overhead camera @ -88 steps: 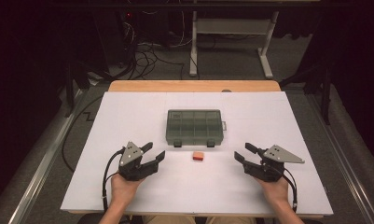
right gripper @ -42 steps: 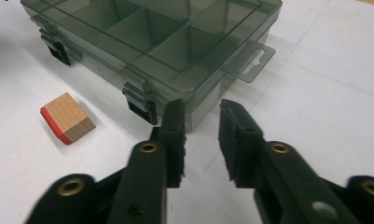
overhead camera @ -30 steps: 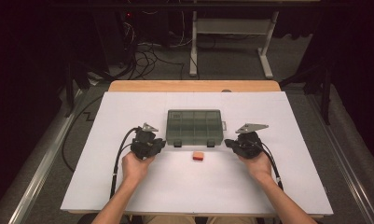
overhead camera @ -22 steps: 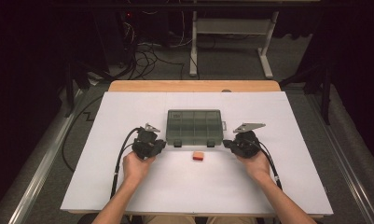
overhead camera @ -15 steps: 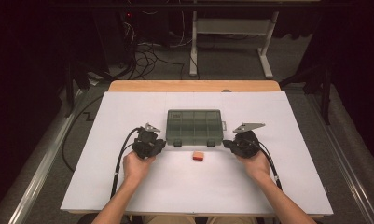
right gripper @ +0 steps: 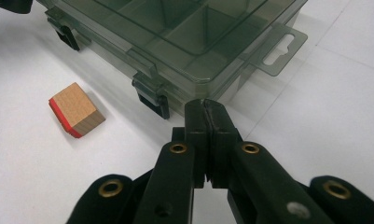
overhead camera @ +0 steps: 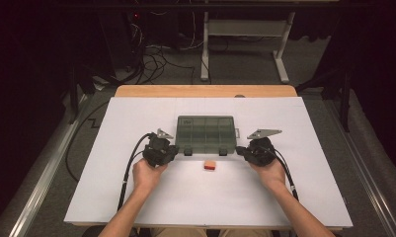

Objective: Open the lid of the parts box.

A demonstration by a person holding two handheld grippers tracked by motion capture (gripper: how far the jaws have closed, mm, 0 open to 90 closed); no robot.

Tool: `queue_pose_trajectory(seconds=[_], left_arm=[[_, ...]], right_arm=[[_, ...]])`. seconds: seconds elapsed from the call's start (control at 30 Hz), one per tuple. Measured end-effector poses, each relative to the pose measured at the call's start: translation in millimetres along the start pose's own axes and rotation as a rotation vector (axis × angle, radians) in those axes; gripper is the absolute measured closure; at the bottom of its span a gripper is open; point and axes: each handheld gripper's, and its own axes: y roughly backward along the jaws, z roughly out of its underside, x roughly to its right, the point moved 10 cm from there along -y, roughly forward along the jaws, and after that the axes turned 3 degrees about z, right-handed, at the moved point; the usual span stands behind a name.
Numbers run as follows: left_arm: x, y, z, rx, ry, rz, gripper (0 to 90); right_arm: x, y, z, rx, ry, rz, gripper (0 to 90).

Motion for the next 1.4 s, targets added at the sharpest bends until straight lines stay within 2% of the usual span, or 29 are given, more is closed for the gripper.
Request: queue_pose_trajectory(seconds=[0.13, 0.3, 0.4, 0.5, 0.57, 0.63, 0.7, 0.77, 0.9, 1.03, 1.2, 1.3, 1.4], left_arm=[[-0.7, 1.9, -3.4, 0.013, -0.002, -0.006, 73.4], [-6.7, 4.7, -15.1, 0.018, -0.029, -0.078, 55.1], [-8.6, 6.4, -21.7, 0.017, -0.037, -0.101, 47.3], [-9.9, 6.0, -27.3, 0.018, -0.057, -0.124, 43.4], [-11.8, 6.5, -31.6, 0.023, -0.056, -0.137, 42.1], [-11.9, 8.1, -36.7, 0.042, -0.053, -0.131, 40.9], [-10.3, 11.1, -43.4, 0.072, -0.058, -0.123, 40.7], [-10.1, 13.2, -47.7, 0.075, -0.077, -0.128, 40.7], [-10.6, 14.6, -56.4, 0.097, -0.087, -0.125, 40.7], [-11.3, 12.2, -61.6, 0.109, -0.067, -0.101, 40.9], [-11.2, 12.3, -67.1, 0.116, -0.067, -0.1, 42.1], [-11.9, 14.1, -72.1, 0.135, -0.05, -0.077, 42.2], [-14.0, 14.8, -74.9, 0.143, -0.043, -0.065, 42.3]], right_arm=[[-0.3, 2.8, -4.4, 0.022, -0.006, 0.001, 85.6], [-2.1, 8.5, -16.7, 0.066, -0.017, 0.004, 82.7], [-1.2, 12.9, -24.3, 0.094, -0.017, 0.004, 82.6], [0.2, 16.5, -31.2, 0.109, -0.025, 0.005, 82.5], [0.6, 18.3, -35.4, 0.118, -0.027, 0.007, 81.9], [1.1, 19.2, -38.7, 0.121, -0.019, 0.008, 81.0], [3.7, 18.3, -39.3, 0.111, 0.004, 0.036, 79.6], [8.1, 15.2, -37.5, 0.088, 0.027, 0.067, 78.8], [18.4, 4.5, -36.0, 0.049, -0.023, 0.077, 78.1], [20.2, -6.8, -41.8, 0.025, -0.058, 0.071, 76.0], [24.6, -21.5, -46.9, -0.02, -0.097, 0.09, 72.7], [27.5, -29.6, -46.5, -0.056, -0.114, 0.105, 71.4], [29.6, -34.1, -46.8, -0.063, -0.132, 0.111, 71.3]])
